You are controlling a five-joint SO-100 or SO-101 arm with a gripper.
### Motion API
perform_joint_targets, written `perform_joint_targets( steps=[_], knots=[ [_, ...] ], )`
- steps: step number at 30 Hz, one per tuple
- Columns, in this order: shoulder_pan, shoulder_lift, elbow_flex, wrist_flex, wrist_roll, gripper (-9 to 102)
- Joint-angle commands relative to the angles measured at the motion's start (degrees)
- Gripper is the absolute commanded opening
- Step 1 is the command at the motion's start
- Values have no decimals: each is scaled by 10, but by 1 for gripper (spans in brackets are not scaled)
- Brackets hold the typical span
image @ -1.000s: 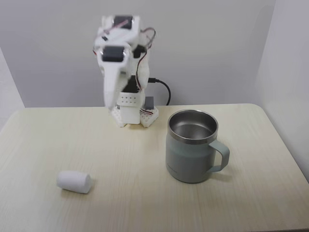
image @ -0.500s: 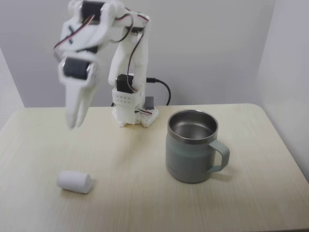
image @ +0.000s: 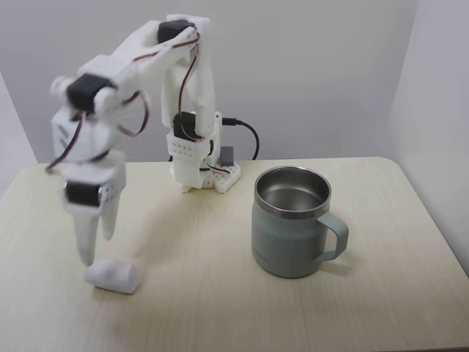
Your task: Grasp a dressing and put it in the cup.
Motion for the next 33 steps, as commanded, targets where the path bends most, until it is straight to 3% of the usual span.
perform_joint_targets(
  steps=[1, 20, 23, 27, 33],
  knots=[
    [6, 33, 26, -34, -5, 23],
    [-23, 151, 33, -75, -6, 21],
    [-25, 152, 34, -75, -5, 17],
    [-26, 152, 34, -76, -10, 2],
    [-27, 131, 38, -69, -2, 0]
  ],
)
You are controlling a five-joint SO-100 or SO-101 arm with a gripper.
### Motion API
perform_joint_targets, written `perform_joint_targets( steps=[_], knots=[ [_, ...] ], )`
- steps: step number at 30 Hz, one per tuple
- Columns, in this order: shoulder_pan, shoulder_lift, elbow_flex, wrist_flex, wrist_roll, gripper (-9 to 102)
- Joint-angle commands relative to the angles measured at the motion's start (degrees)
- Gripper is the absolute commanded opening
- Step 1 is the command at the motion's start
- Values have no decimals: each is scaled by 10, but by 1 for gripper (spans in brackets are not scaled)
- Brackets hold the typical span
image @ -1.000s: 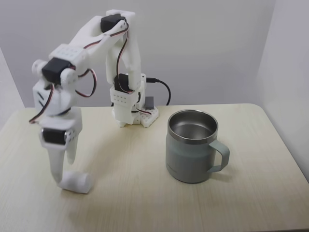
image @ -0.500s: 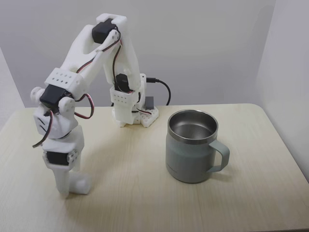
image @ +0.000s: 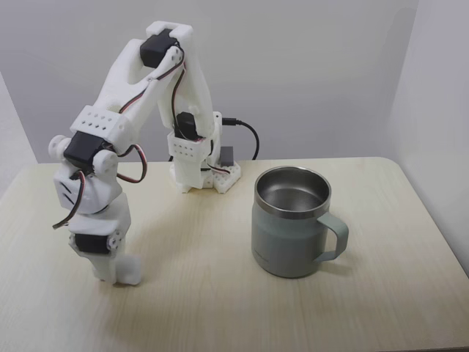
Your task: Grasp a dressing and put it in the cup.
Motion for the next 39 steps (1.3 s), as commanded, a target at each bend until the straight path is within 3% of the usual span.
perform_joint_targets(
  steps=[1, 25, 31, 39],
  knots=[
    [-7, -30, 31, 10, 9, 0],
    [-84, -116, 465, 421, 104, 0],
    [-170, -189, 446, 439, 136, 0],
    [-352, -258, 383, 440, 173, 0]
  ],
)
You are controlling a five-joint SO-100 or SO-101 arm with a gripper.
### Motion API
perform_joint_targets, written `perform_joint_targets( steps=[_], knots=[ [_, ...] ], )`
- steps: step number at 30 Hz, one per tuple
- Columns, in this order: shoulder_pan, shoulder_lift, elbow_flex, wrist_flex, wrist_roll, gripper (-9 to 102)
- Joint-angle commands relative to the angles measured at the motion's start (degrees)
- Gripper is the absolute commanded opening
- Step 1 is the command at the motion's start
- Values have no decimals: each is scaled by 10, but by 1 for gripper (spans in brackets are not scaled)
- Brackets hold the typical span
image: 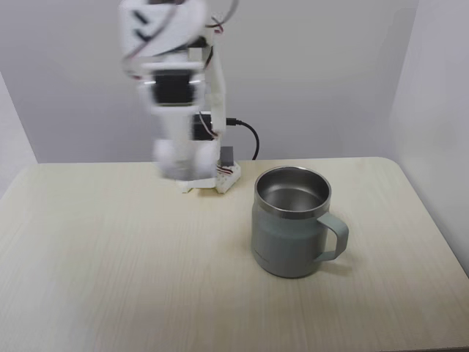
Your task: Grasp a dressing and put it in the cup.
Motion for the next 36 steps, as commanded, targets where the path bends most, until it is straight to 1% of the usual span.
perform_joint_targets(
  steps=[1, 6, 8, 13, 21, 30, 33, 36],
  knots=[
    [-77, -34, -10, 20, 13, 0],
    [-195, -47, -25, 20, 25, 0],
    [-237, -47, -30, 20, 11, 0],
    [-301, -36, -50, 19, -15, 0],
    [-351, 5, -103, 6, -47, 0],
    [-349, 17, -120, -11, -45, 0],
    [-345, 13, -120, -11, -47, 4],
    [-334, 4, -120, -11, -44, 11]
  ],
)
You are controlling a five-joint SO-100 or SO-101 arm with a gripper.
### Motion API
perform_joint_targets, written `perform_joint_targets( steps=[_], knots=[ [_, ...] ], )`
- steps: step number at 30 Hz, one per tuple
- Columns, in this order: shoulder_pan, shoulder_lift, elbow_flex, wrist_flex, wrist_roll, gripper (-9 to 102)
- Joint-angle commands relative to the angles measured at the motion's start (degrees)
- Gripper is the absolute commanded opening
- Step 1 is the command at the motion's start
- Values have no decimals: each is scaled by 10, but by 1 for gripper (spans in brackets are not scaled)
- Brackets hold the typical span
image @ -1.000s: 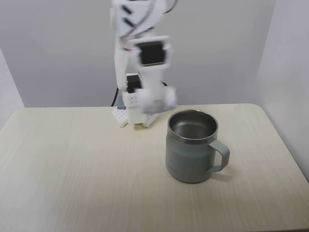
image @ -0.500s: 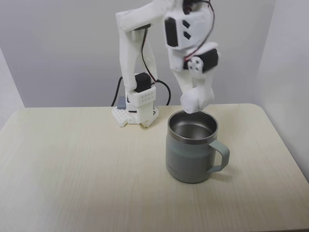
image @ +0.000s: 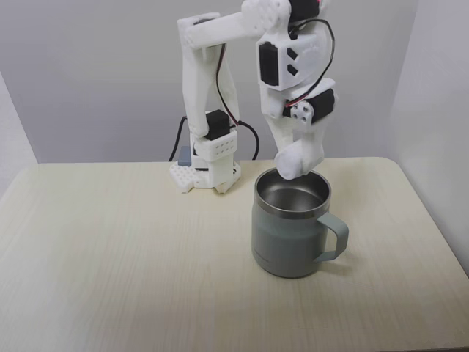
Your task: Grasp a dressing and put it in the cup.
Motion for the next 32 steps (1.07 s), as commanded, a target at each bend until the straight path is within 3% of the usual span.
perform_joint_targets(
  steps=[1, 7, 32],
  knots=[
    [18, -15, 4, 0, 1, 14],
    [32, -27, 4, 9, -4, 18],
    [20, -33, -9, -7, -4, 18]
  ],
)
